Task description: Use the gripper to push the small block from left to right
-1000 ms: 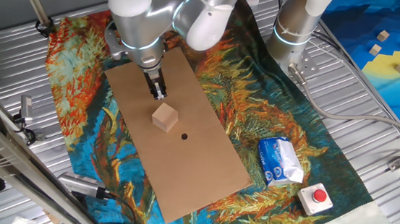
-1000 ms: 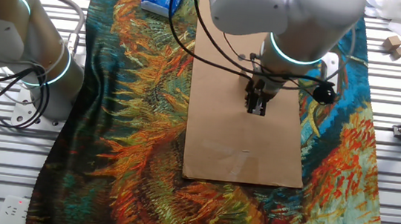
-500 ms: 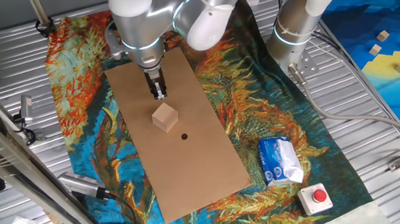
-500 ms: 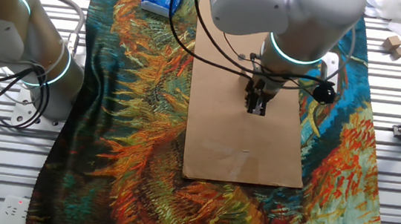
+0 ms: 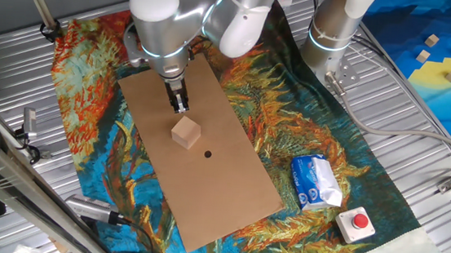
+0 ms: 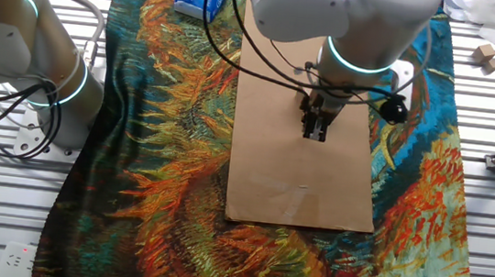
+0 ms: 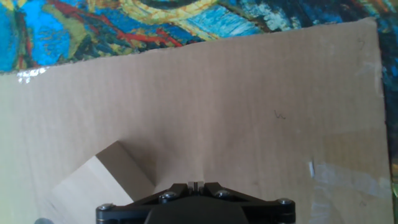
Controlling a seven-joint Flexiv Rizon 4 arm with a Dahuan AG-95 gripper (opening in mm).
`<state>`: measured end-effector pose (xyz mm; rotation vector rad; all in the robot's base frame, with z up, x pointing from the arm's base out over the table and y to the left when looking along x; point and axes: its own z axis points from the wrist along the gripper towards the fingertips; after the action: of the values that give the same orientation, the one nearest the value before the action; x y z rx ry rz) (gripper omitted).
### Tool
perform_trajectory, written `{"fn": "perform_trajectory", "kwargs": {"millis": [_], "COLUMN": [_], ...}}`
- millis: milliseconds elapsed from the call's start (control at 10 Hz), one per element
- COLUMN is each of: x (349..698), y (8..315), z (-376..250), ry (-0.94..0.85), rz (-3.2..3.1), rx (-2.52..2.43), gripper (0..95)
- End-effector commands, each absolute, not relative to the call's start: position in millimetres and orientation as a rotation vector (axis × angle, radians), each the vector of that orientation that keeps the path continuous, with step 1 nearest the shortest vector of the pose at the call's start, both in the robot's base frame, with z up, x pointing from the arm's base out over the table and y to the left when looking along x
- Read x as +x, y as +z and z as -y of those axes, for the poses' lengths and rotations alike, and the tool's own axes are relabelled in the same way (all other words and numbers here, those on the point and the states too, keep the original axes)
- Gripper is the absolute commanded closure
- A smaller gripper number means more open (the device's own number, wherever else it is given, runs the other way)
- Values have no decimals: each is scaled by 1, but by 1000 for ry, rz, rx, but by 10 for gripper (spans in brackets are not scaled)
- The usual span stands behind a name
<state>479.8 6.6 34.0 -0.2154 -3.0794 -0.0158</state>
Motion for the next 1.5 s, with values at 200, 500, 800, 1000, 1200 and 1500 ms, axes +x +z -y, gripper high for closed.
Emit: {"fn": "perform_trajectory", "kwargs": {"millis": [200,500,800,1000,1200,1500], "x": [480,480,480,480,480,480], "y": [34,34,34,34,34,34], "z": [-6,-6,-6,-6,-6,-6], "ry": [-39,-53,-67,-89,-127,-152], "rz": [3081,3058,3049,3027,3034,3030], "rx": [-171,-128,-51,-26,-51,-52], "gripper": [950,950,950,950,950,950]}}
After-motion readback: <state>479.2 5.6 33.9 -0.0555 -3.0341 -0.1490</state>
